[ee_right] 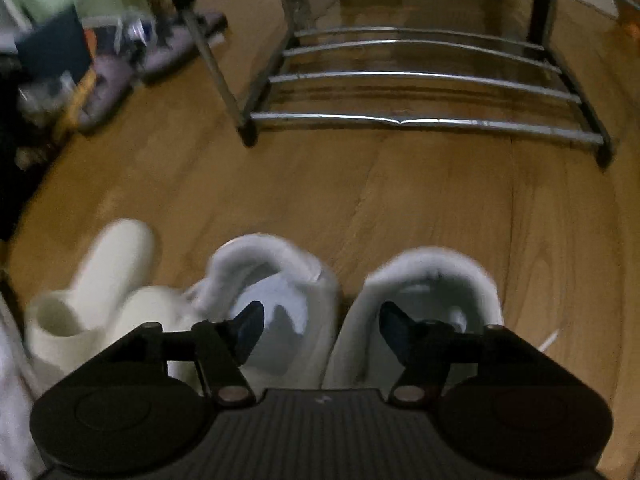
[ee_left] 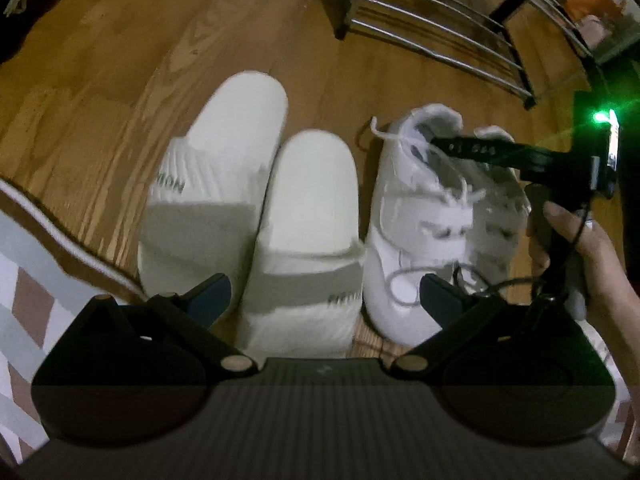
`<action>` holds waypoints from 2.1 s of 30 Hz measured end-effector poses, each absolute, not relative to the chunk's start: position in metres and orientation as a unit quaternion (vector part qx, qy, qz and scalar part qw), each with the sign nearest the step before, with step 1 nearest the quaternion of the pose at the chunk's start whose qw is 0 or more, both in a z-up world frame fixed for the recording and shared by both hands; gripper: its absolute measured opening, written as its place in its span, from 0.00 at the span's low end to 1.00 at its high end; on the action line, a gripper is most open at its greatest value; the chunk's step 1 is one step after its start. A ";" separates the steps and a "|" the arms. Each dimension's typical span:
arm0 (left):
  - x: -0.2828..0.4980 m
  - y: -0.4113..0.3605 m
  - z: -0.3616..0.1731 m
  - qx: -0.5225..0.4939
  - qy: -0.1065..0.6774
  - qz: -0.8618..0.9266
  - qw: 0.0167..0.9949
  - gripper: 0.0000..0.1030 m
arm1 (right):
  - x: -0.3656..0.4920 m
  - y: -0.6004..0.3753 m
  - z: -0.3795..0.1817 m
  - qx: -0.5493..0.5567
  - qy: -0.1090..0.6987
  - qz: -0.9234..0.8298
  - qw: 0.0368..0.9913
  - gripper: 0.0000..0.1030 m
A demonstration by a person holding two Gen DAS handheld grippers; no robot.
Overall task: Organize scattered shoes
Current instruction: 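Lift the laced white sneakers off the floor with the right tool, then carry the sneakers and set them on the rack's middle shelf with the right tool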
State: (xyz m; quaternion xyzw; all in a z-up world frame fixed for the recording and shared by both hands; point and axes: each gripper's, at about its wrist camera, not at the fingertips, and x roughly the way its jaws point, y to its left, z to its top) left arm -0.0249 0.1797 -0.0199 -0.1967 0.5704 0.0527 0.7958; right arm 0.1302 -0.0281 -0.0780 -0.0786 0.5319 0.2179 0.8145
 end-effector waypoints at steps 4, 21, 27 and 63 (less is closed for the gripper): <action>0.000 0.166 -0.016 -0.185 0.564 0.032 0.805 0.99 | 0.142 -0.011 -0.094 -0.132 0.537 0.189 0.812 0.67; 0.019 0.188 -0.047 -0.262 0.571 0.069 0.775 1.00 | 0.077 -0.098 -0.021 -0.008 0.290 0.224 0.930 0.24; 0.023 0.179 -0.038 -0.255 0.574 0.056 0.776 0.99 | 0.078 -0.110 0.051 0.009 0.178 0.218 0.959 0.24; 0.133 0.119 0.092 -0.253 0.317 -0.082 0.910 1.00 | 0.294 0.049 0.257 -0.308 0.123 0.226 0.916 0.81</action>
